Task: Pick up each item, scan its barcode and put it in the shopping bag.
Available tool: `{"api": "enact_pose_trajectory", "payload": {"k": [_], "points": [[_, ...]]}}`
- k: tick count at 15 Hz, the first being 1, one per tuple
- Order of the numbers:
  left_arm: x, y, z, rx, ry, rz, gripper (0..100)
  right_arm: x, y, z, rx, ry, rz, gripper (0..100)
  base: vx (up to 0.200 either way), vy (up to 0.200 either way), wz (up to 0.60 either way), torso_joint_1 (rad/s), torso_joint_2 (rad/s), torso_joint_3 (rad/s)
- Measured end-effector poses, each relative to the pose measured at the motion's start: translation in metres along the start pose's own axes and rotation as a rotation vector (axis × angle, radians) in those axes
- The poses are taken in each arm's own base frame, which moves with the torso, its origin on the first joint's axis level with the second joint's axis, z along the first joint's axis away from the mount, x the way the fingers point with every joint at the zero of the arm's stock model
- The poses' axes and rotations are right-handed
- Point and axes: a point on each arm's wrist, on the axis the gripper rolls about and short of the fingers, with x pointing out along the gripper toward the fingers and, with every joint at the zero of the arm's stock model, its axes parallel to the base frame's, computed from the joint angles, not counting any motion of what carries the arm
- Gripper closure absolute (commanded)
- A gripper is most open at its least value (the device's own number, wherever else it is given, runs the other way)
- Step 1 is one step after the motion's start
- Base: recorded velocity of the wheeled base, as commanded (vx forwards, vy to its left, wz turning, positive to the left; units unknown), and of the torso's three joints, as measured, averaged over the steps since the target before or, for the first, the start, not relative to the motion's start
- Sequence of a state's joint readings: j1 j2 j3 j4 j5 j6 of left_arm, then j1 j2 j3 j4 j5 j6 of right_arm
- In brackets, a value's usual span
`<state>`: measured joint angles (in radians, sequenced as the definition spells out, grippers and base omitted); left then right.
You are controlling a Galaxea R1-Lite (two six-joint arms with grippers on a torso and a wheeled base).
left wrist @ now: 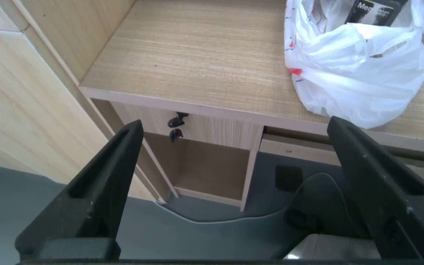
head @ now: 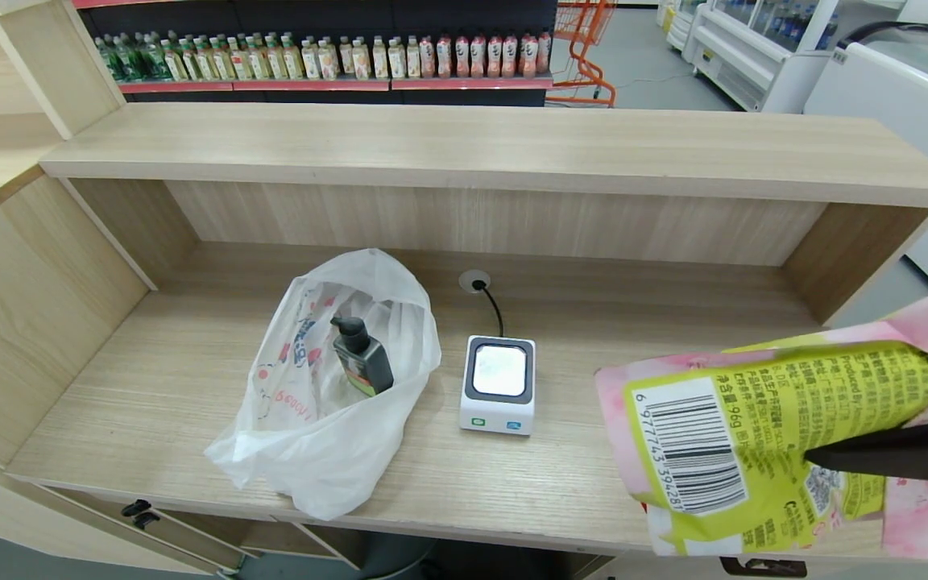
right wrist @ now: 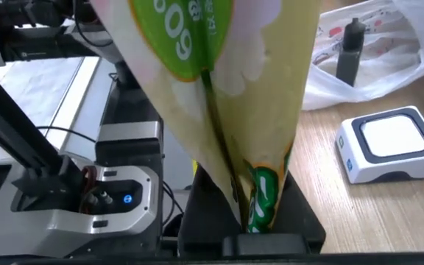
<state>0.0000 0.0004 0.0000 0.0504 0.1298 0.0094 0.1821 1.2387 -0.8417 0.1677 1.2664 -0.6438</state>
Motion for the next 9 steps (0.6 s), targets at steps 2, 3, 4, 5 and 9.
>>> {"api": "enact_pose_trajectory", "payload": {"k": [2,3,4,5,9], "points": [[0.0,0.0,0.0,0.0,0.0,0.0,0,0.0,0.0005,-0.0005,-0.01,0.0,-0.001,100,0.0,0.0,0.0,0.0,0.0,0.0],[0.0,0.0,0.0,0.0,0.0,0.0,0,0.0,0.0006,-0.0008,-0.012,0.001,-0.001,100,0.0,0.0,0.0,0.0,0.0,0.0],[0.0,0.0,0.0,0.0,0.0,0.0,0,0.0,0.0006,-0.0008,-0.015,0.001,-0.001,100,0.0,0.0,0.0,0.0,0.0,0.0],[0.0,0.0,0.0,0.0,0.0,0.0,0,0.0,0.0006,-0.0008,-0.016,0.001,-0.001,100,0.0,0.0,0.0,0.0,0.0,0.0],[0.0,0.0,0.0,0.0,0.0,-0.001,0,0.0001,0.0004,-0.0009,-0.039,0.002,-0.002,100,0.0,0.0,0.0,0.0,0.0,0.0]]}}
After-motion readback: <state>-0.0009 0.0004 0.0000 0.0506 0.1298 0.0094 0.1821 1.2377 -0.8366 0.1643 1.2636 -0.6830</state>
